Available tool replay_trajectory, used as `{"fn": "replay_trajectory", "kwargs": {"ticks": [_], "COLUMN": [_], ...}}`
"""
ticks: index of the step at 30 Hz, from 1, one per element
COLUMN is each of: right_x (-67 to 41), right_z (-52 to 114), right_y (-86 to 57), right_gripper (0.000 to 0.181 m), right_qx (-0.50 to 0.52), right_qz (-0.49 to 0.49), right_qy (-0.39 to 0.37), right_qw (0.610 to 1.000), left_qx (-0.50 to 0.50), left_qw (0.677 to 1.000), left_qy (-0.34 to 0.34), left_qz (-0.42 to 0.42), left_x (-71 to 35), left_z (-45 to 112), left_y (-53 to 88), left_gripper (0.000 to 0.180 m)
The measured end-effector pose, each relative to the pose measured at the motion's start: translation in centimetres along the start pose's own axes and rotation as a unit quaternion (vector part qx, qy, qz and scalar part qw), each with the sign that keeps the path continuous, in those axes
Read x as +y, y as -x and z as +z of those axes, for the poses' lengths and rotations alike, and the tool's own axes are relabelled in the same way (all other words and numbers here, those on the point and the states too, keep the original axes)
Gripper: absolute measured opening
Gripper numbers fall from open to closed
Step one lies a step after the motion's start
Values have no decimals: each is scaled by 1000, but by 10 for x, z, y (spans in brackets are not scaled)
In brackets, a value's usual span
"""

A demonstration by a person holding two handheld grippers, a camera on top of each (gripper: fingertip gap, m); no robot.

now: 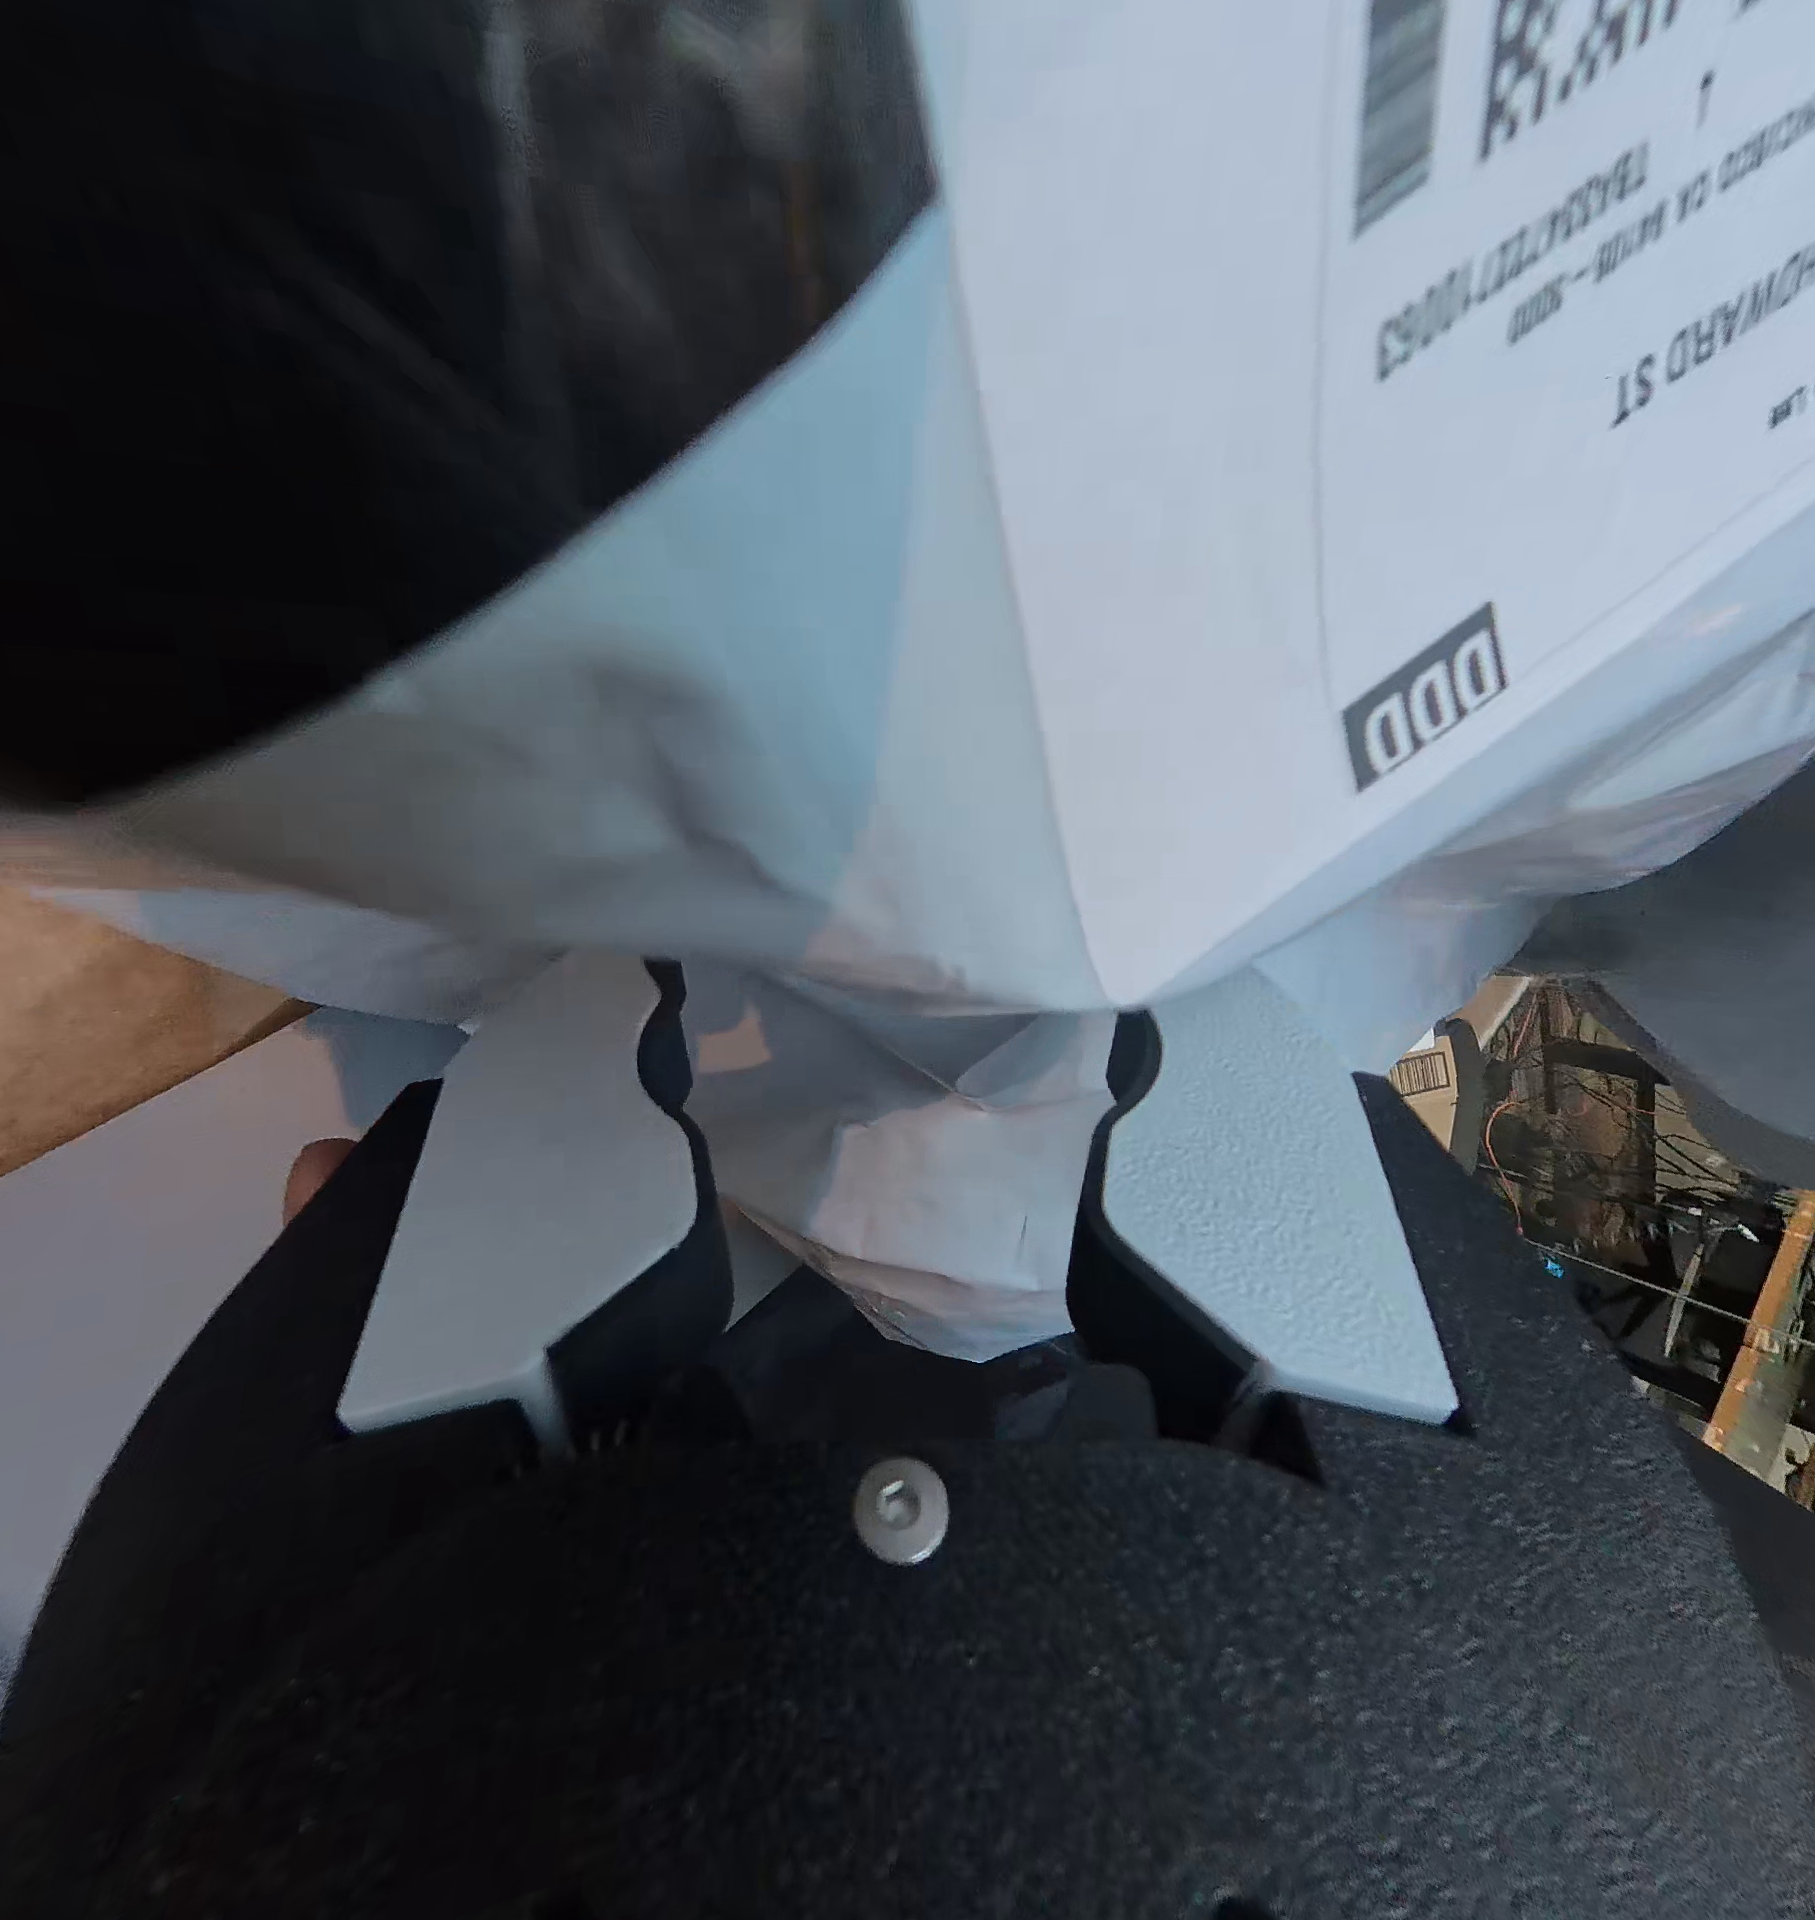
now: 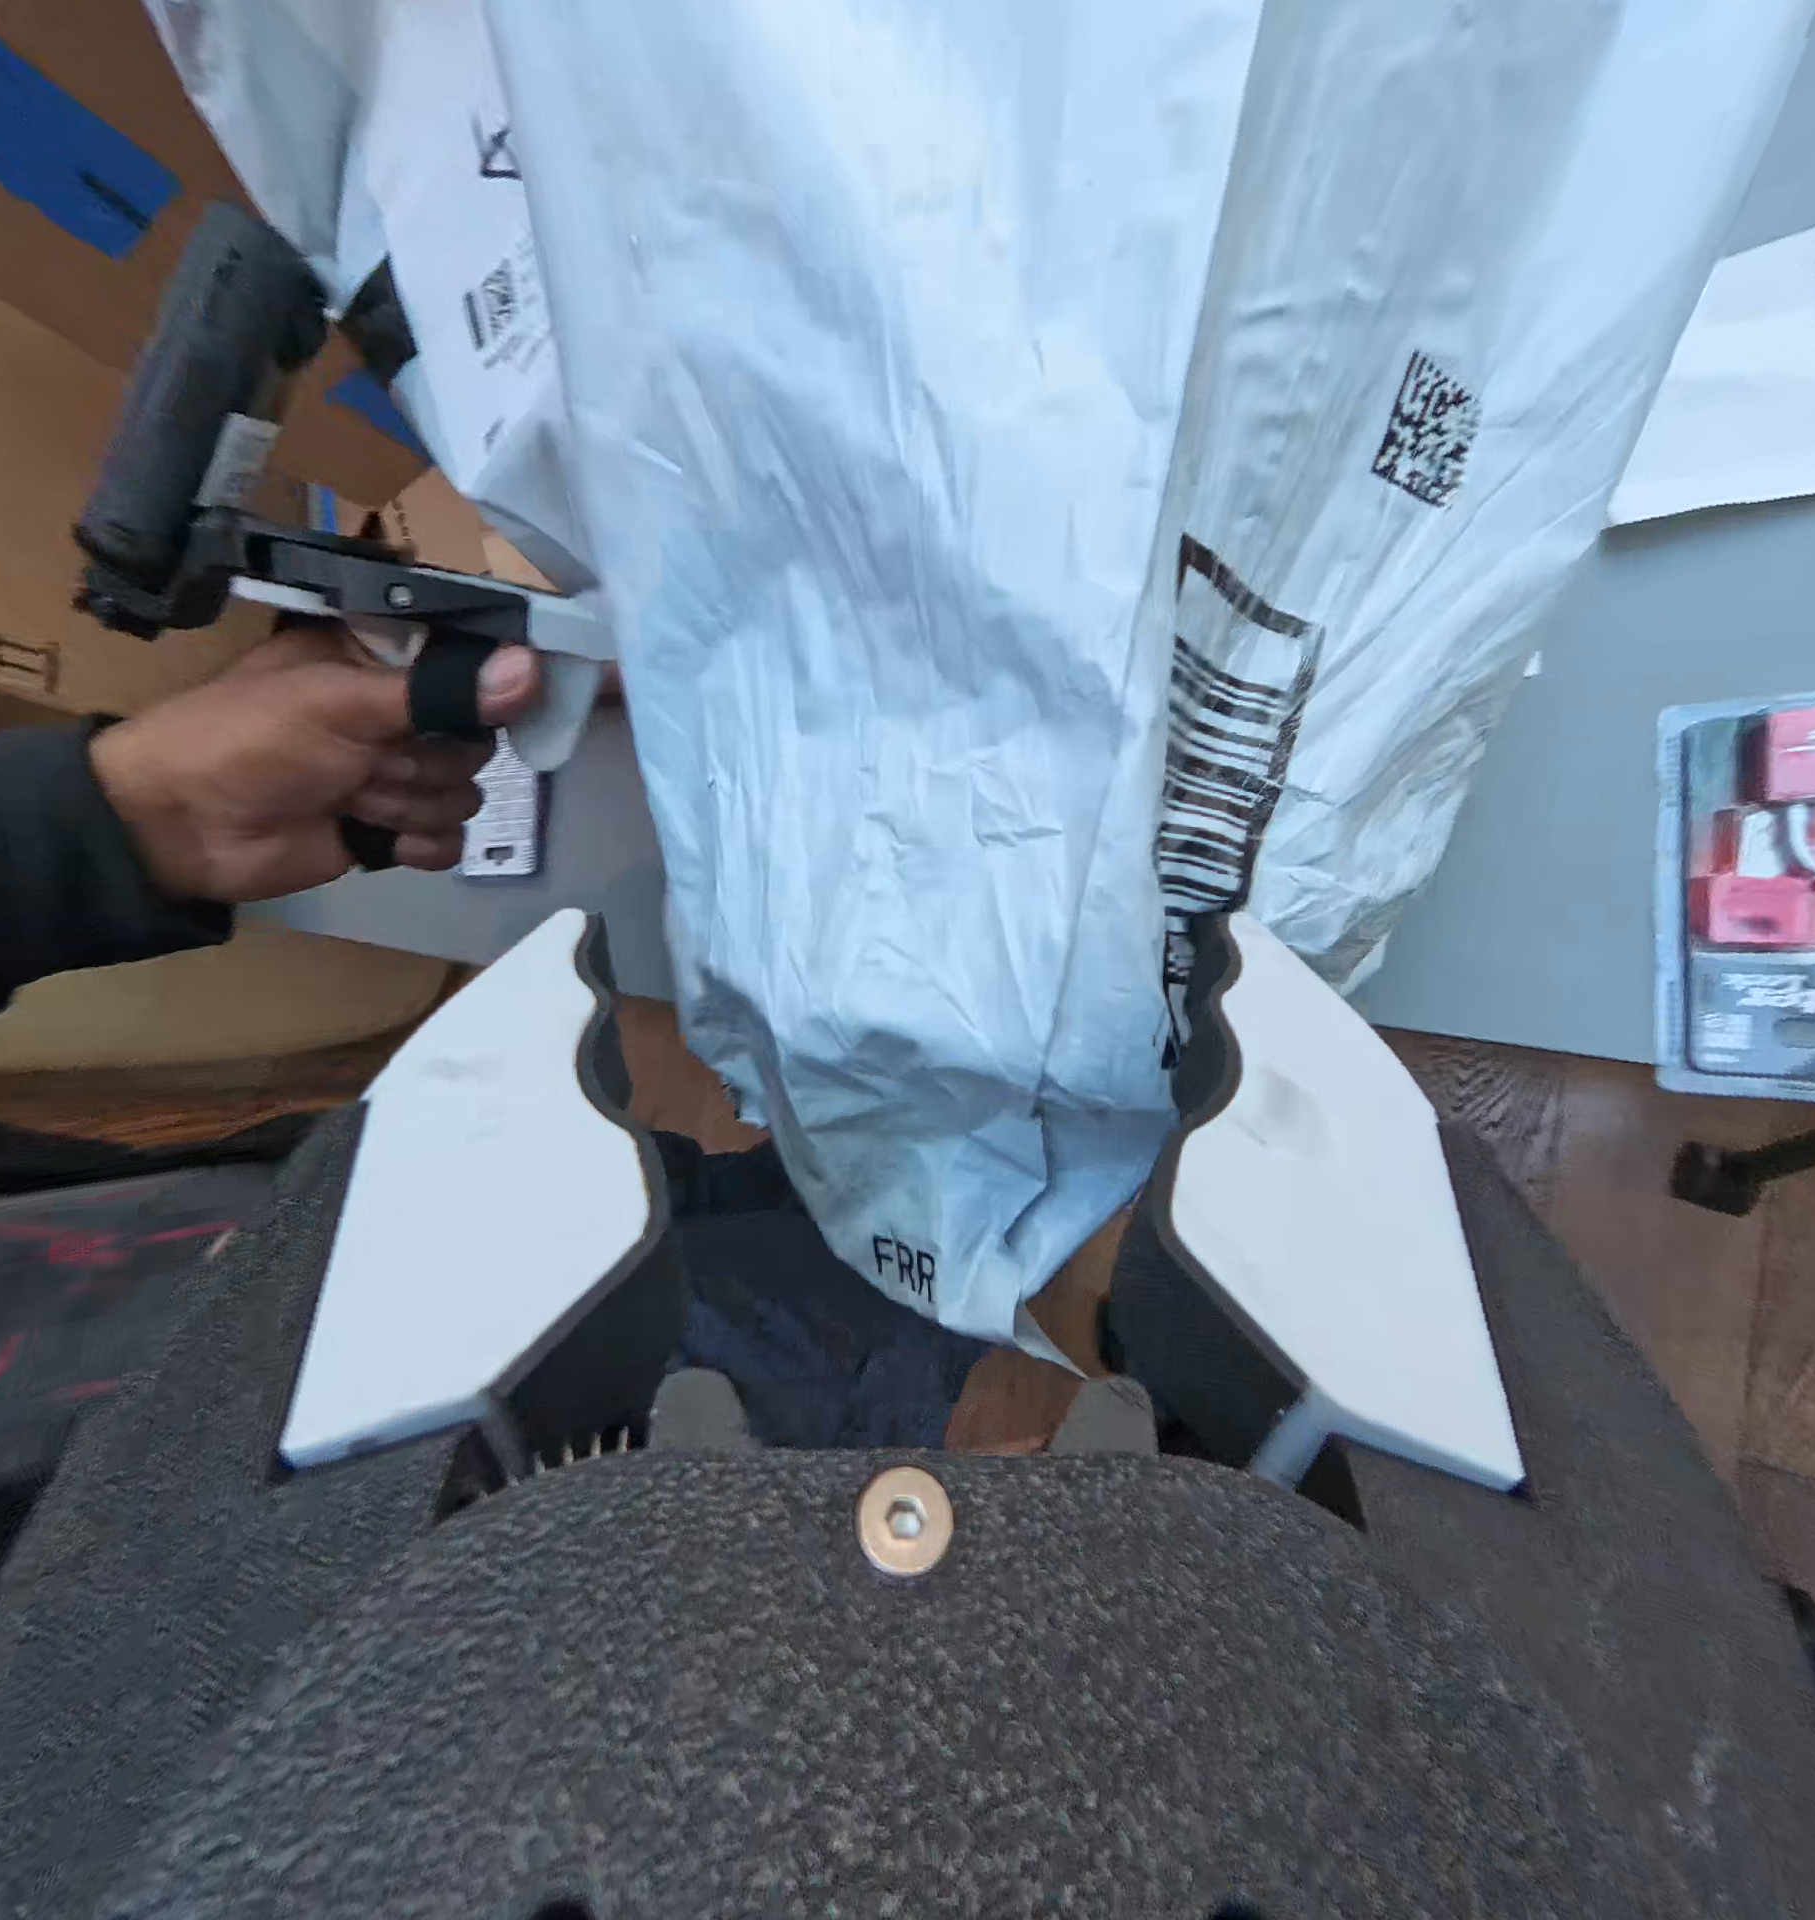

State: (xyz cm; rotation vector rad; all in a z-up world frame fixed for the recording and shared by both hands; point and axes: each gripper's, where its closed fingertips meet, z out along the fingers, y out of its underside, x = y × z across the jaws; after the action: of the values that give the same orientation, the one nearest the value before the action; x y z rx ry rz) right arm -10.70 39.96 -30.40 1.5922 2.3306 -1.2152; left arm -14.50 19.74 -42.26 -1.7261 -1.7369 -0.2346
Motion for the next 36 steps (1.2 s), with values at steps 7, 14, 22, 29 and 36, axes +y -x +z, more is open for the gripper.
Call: {"fn": "replay_trajectory", "kwargs": {"ticks": [7, 14, 22, 29, 36], "right_x": [-34, -47, -48, -12, 92], "right_z": [67, 128, 99, 4, 47], "right_y": [-81, -77, -88, -183, -293], "right_gripper": [63, 68, 89, 92, 85], "right_qx": [76, 4, -41, 10, 44], "right_qz": [-13, -18, 28, 162, 433], "right_qy": [14, 55, 9, -143, -164], "right_qw": [997, 998, 999, 976, 885], "left_qx": [-10, -101, -91, -75, -75], "left_qw": [1000, 940, 925, 916, 903], "left_qy": [1, -137, -23, -51, -32], "left_qz": [26, 297, 368, 390, 423], "left_x": [7, -47, -48, -64, -61], "left_z": [-9, -72, 12, 18, 21], "left_y": [-12, -85, -97, -110, -122], "left_gripper": [80, 71, 76, 68, 74]}}
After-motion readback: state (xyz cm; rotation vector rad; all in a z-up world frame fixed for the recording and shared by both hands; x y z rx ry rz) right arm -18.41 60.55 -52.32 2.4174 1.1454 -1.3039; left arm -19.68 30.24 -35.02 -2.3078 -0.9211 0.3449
